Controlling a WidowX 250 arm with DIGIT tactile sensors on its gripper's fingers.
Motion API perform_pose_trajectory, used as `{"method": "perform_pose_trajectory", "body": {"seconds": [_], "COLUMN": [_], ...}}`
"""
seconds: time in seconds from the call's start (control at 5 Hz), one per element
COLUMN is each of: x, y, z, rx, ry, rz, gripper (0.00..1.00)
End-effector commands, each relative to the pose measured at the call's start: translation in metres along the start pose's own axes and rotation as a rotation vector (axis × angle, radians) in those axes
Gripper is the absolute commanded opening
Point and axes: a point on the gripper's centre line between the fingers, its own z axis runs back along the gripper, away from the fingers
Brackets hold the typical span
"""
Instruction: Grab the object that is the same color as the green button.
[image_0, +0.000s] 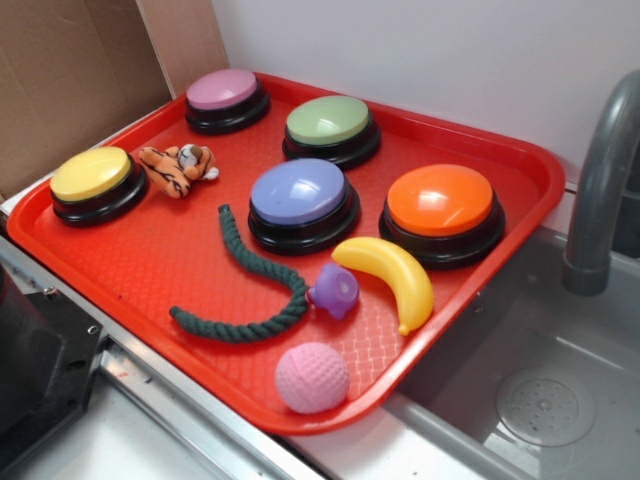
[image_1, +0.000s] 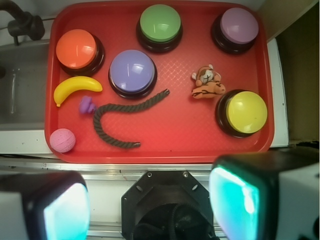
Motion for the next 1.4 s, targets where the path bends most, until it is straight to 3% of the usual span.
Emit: {"method": "perform_pose_trajectory", "body": {"seconds": [0.0, 0.4, 0.6, 1.2], "x": [0.0, 0.015, 0.02, 0.02], "y": [0.0, -0.014, -0.021, -0.049], "z": [0.0, -0.043, -0.072, -0.148], "rx": [0.0, 0.049, 0.018, -0.026], "ry": [0.0, 0.035, -0.008, -0.003], "rz": [0.0, -0.234, -0.347, -0.522], "gripper": [1.0, 1.0, 1.0, 1.0]}}
